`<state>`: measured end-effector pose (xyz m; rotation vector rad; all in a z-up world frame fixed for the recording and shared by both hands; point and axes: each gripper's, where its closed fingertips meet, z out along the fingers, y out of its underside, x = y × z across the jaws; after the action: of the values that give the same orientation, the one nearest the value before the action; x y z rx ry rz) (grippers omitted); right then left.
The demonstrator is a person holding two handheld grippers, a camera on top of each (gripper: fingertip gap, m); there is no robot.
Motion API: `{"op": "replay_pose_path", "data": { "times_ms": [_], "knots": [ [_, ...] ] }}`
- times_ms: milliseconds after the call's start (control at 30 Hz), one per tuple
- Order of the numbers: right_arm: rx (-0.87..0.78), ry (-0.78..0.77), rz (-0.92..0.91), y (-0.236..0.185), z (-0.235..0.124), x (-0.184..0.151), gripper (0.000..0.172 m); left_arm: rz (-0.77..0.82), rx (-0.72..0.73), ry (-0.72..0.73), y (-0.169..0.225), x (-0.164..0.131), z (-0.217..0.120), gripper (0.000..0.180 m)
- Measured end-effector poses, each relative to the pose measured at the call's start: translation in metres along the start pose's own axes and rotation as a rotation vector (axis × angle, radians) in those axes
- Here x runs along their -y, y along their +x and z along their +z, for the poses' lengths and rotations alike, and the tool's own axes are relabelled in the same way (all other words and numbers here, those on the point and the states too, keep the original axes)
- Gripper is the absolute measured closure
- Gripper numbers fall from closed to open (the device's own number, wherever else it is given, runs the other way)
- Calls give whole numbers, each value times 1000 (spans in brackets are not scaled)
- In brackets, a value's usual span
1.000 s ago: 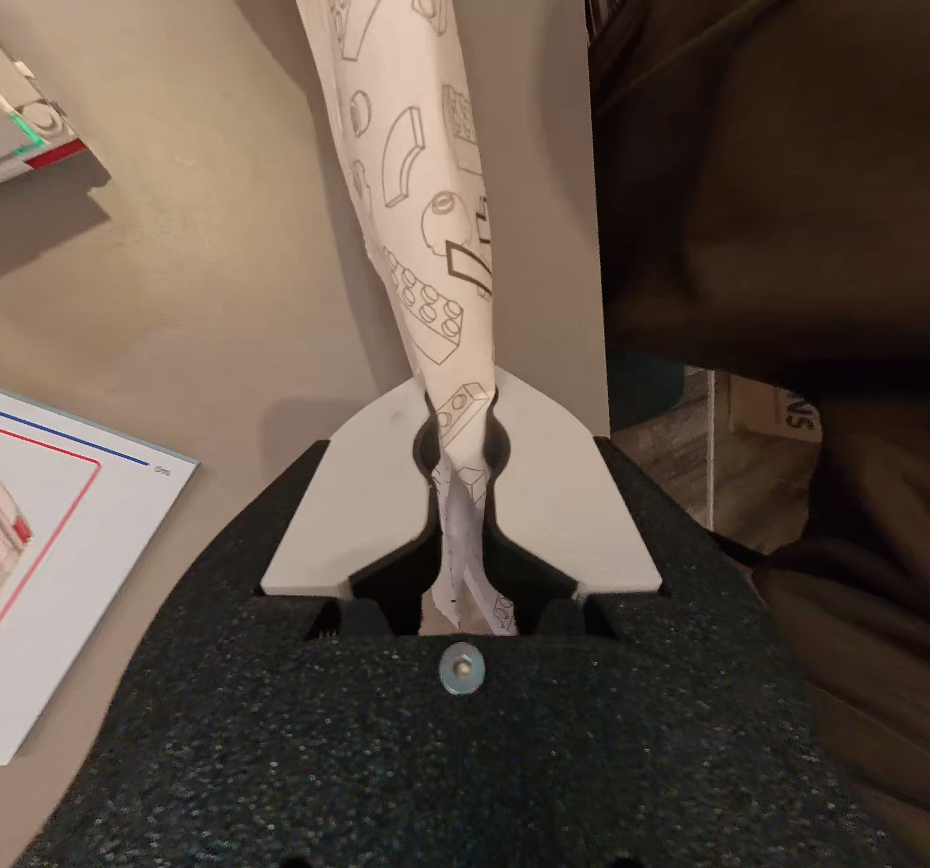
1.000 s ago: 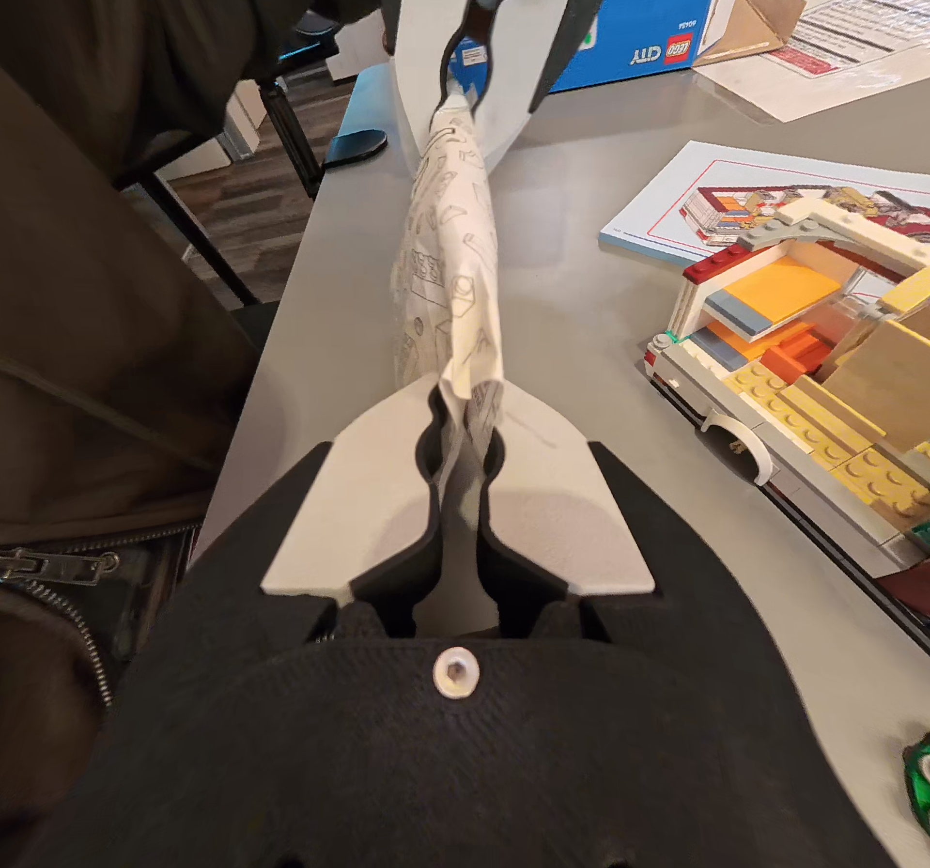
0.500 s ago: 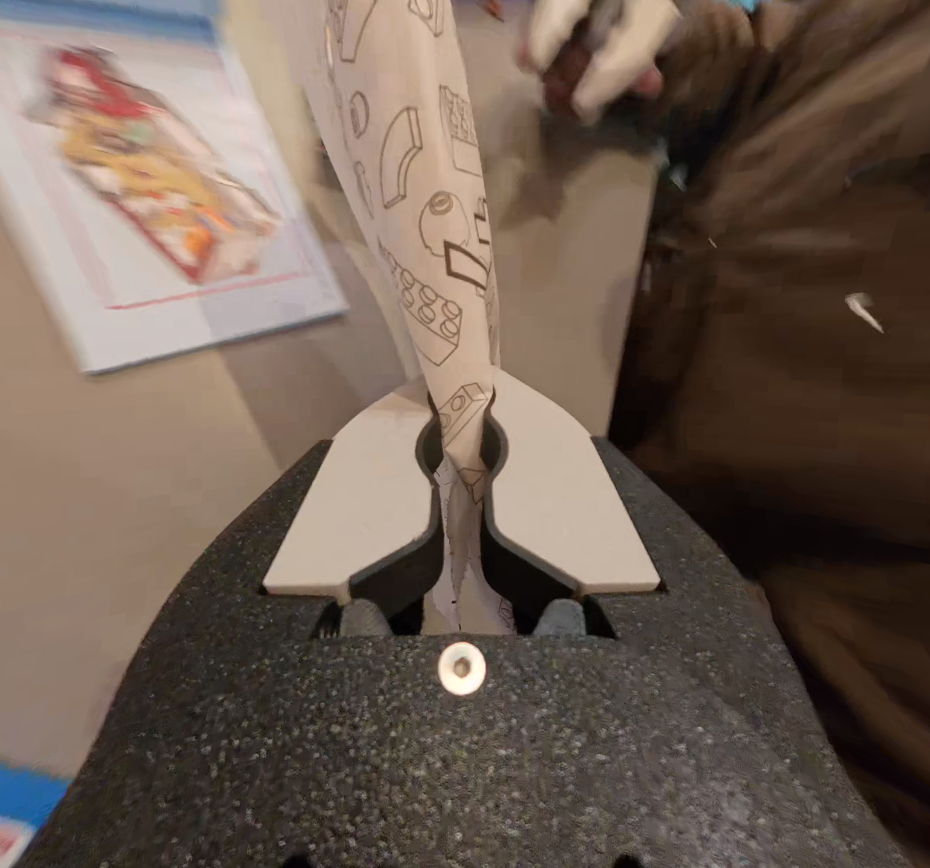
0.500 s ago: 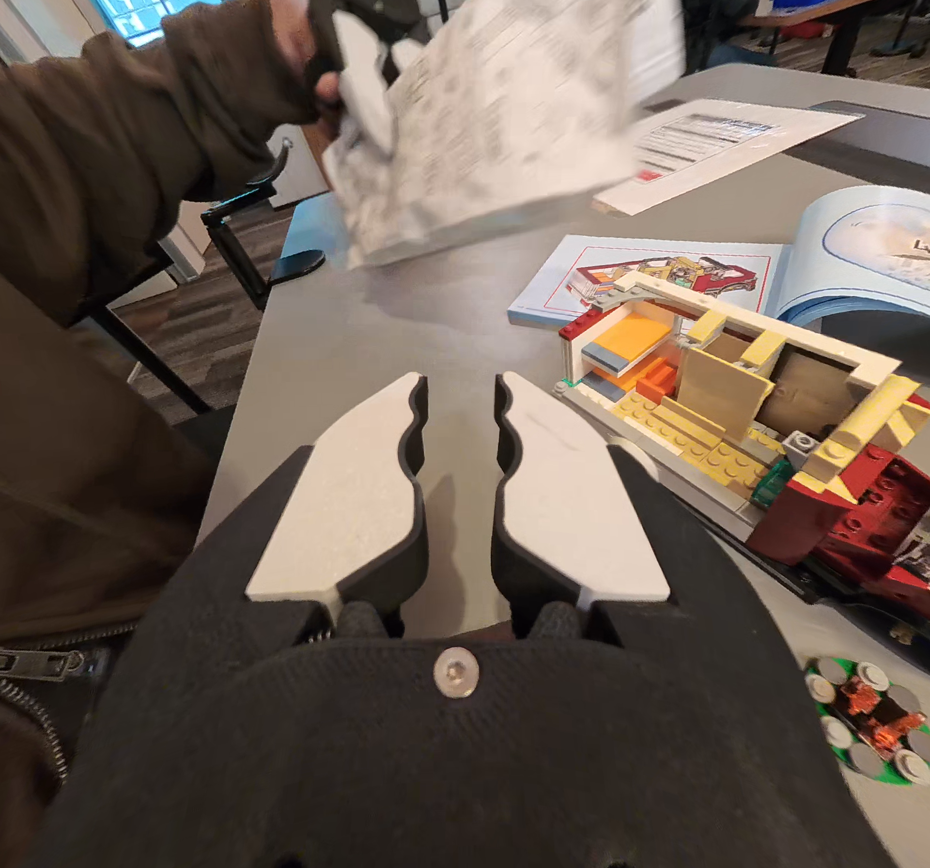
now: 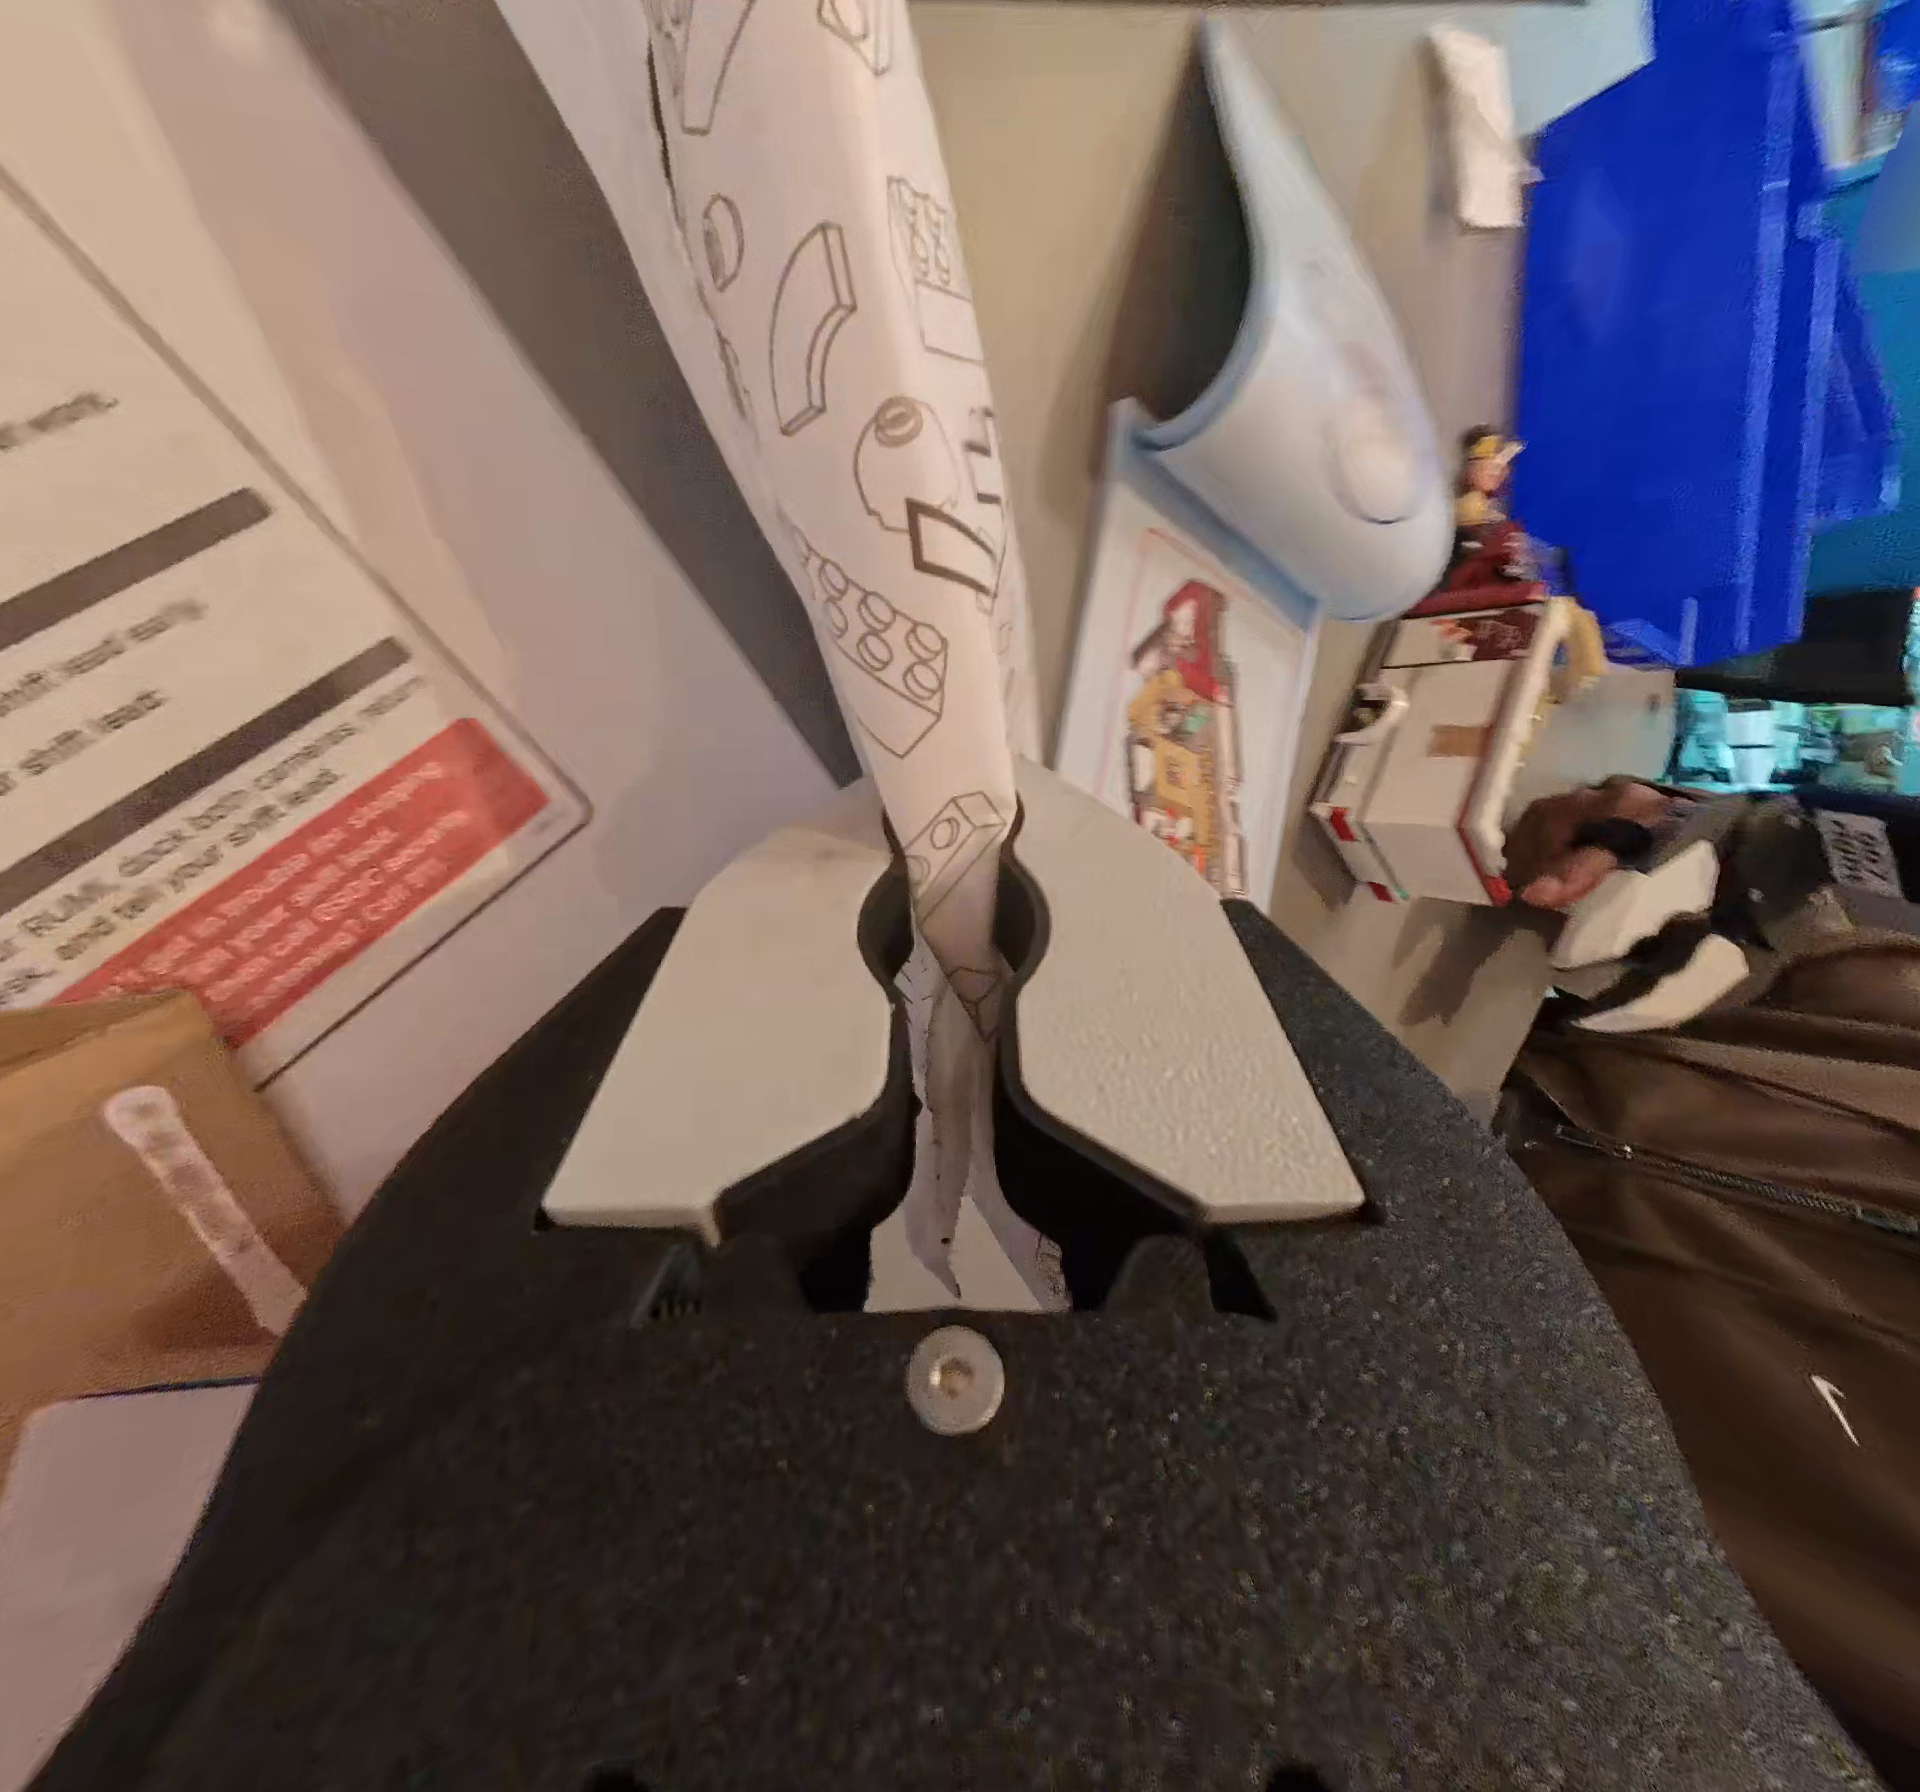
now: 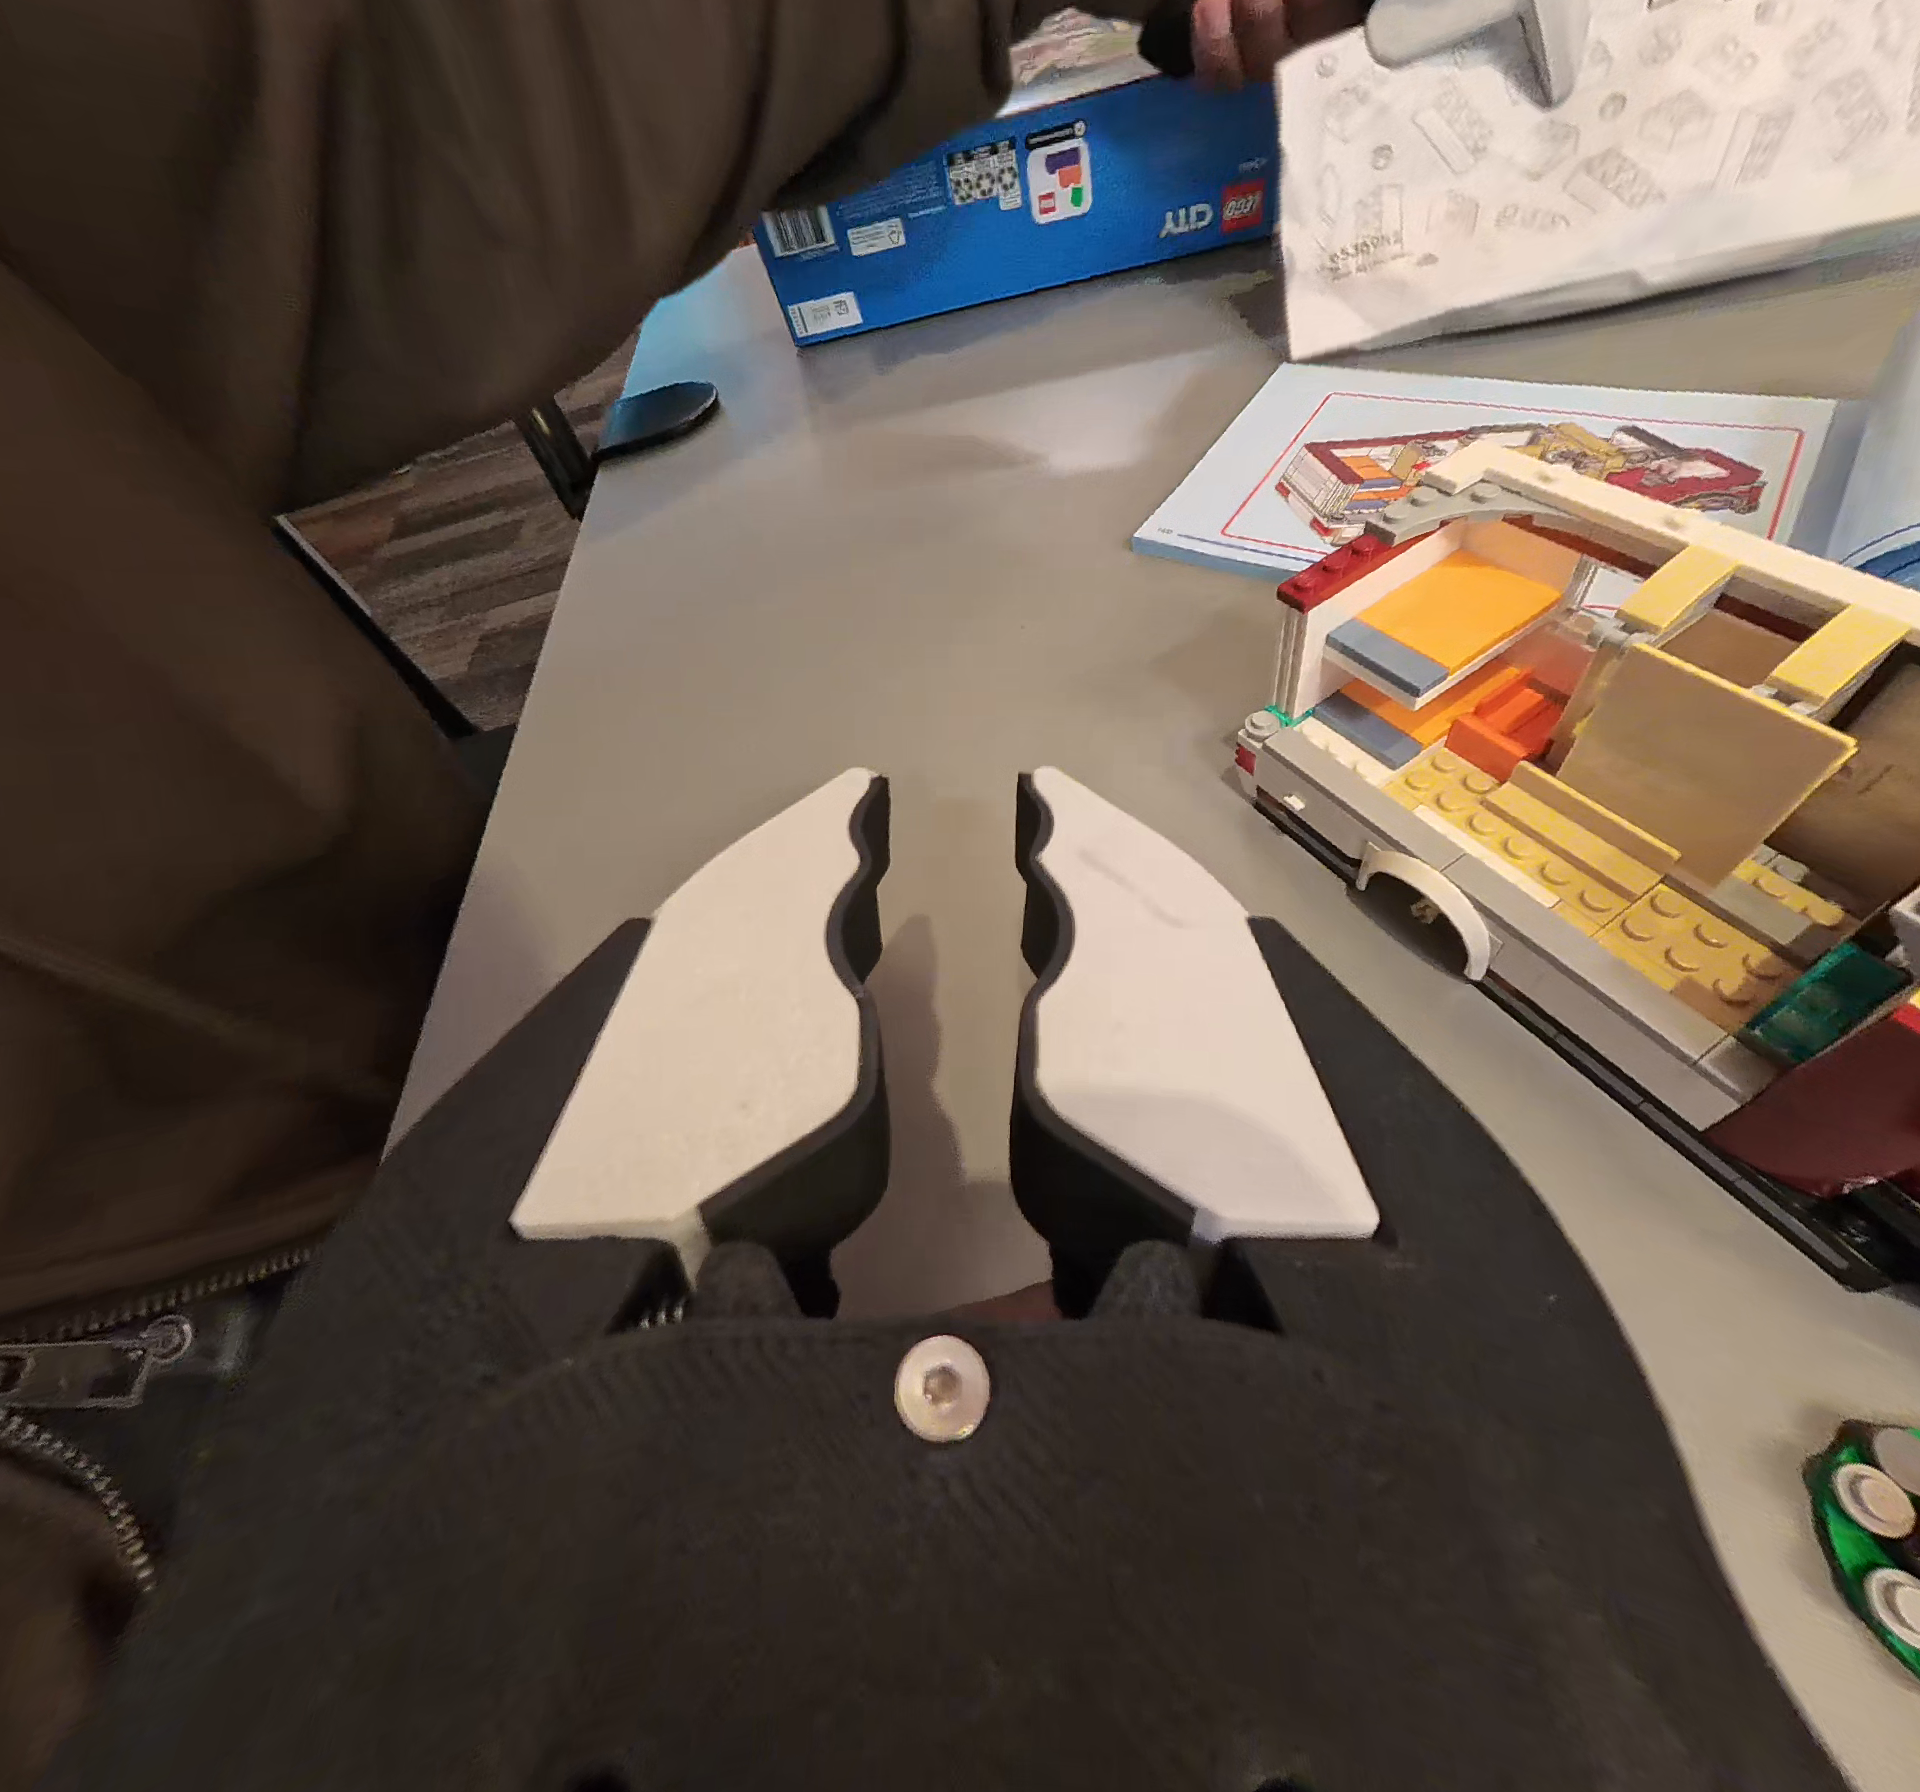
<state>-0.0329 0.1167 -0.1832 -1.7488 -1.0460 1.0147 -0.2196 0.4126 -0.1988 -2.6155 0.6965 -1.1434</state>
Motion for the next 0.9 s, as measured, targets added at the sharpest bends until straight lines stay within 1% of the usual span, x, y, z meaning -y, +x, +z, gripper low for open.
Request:
{"op": "replay_pose_path", "data": {
  "times_ms": [67, 133, 233, 367, 433, 500, 567, 633, 733, 800, 867, 900],
  "knots": [
    [9, 1, 6, -1, -1, 0, 149, -51, 4, 13, -10, 5, 3, 169],
    [13, -4, 6, -1, -1, -1, 149, -62, 125, 1, -30, 6, 3, 164],
    [16, -9, 3, -2, -1, -1, 149, -58, 315, -35, -53, 6, -2, 148],
    [16, -16, -6, -3, 0, -2, 149, 20, 536, -85, -65, 6, -9, 136],
    [15, -19, -10, -3, 1, -3, 150, 88, 689, -88, -70, 10, -18, 128],
    [12, -21, -16, -3, 1, -3, 150, 165, 828, -42, -69, 20, -33, 123],
    [10, -24, -20, -4, 1, -3, 150, 247, 922, 41, -58, 33, -48, 116],
    [7, -26, -23, -4, 1, -4, 150, 337, 938, 132, -35, 42, -57, 115],
    [3, -29, -28, -4, 1, -4, 149, 535, 860, 276, 22, 42, -51, 113],
    [-1, -32, -36, -4, 1, -5, 149, 665, 756, 360, 65, 28, -35, 113],
    [-12, -39, -51, -4, 1, -5, 149, 775, 646, 446, 105, 4, -14, 113],
    [-23, -45, -64, -4, 1, -6, 148, 816, 611, 485, 118, -9, -3, 114]
  ]
}}
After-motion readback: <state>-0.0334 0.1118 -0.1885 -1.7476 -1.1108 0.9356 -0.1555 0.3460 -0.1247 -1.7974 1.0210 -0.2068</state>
